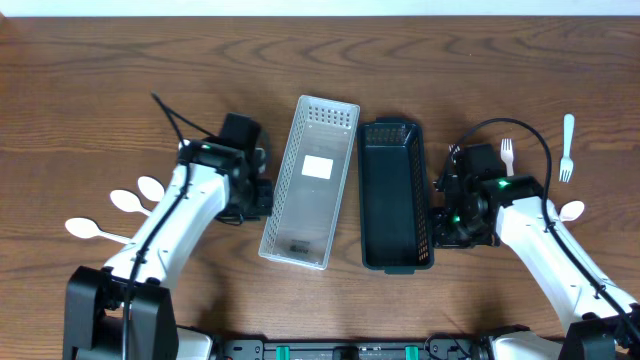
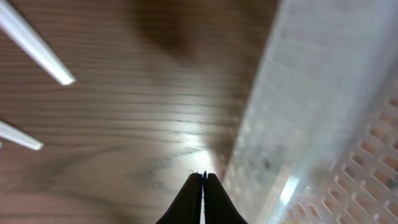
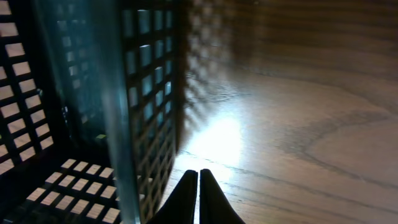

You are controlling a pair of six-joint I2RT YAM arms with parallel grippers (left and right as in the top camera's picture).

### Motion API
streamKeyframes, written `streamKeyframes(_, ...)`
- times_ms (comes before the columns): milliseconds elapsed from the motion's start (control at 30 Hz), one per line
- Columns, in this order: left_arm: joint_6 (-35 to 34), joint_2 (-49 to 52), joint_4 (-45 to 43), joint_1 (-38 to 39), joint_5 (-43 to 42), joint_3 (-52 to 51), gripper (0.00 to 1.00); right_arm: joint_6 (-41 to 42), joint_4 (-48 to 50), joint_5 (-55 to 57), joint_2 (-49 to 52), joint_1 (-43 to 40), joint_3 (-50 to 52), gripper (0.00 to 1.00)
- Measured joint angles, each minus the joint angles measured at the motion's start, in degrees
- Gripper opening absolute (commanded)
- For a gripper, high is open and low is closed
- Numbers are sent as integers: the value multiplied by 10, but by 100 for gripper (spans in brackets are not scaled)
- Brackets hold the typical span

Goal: Pack container

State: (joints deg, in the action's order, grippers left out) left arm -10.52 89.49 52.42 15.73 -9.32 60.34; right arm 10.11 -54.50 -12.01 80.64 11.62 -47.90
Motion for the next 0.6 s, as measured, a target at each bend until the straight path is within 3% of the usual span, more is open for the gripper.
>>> streamKeyframes(400, 0, 0, -1, 90, -28, 0, 6, 0, 17, -14, 0, 3, 0, 8)
streamKeyframes(600, 0, 0, -2, 97, -29, 0, 6, 0, 33, -43, 0, 3, 0, 9)
